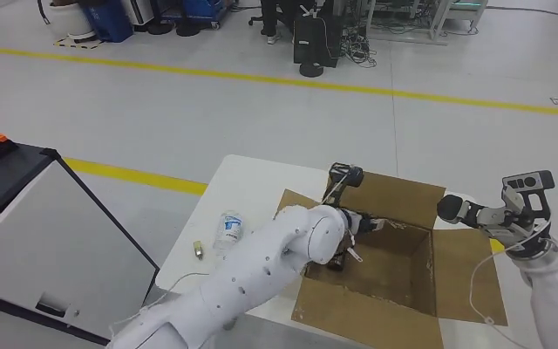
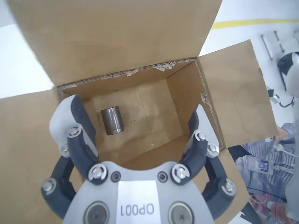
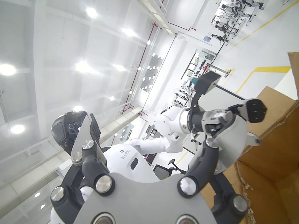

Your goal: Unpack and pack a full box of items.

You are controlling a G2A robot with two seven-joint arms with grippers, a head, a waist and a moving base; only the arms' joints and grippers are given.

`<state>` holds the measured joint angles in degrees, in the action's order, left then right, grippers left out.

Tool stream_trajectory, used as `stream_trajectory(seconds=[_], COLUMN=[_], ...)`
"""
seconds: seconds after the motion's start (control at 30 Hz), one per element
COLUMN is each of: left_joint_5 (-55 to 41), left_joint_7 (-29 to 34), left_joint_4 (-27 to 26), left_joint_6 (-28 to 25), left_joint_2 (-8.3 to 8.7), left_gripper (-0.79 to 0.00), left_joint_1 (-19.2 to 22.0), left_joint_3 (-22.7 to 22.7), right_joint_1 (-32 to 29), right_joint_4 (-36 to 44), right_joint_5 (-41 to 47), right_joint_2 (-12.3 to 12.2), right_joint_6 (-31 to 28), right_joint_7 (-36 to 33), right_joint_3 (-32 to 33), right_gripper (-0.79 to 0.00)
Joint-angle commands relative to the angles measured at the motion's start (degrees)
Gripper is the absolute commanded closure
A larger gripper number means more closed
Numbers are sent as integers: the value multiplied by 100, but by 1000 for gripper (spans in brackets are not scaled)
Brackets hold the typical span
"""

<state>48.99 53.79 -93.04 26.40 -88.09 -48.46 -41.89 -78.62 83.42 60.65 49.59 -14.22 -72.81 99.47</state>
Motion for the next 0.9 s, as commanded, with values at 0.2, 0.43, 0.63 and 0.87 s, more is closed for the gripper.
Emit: stream_trajectory(seconds=[0.2, 0.43, 0.63, 0.87], left_joint_5=[1391, 1856, 1856, 1856], left_joint_7=[1111, 1597, 1597, 1597], left_joint_4=[-2344, -2741, -2741, -2741], left_joint_6=[-214, -34, -34, -34], left_joint_2=[521, 596, 596, 596], left_gripper=[-785, -785, -785, -785], left_joint_1=[-1734, -2032, -2032, -2032], left_joint_3=[-1052, -1248, -1248, -1248], right_joint_1=[0, 0, 0, 0], right_joint_4=[0, 0, 0, 0], right_joint_5=[0, 0, 0, 0], right_joint_2=[0, 0, 0, 0], right_joint_6=[0, 0, 0, 0], right_joint_7=[0, 0, 0, 0], right_joint_3=[0, 0, 0, 0], right_gripper=[-785, -785, -785, -785])
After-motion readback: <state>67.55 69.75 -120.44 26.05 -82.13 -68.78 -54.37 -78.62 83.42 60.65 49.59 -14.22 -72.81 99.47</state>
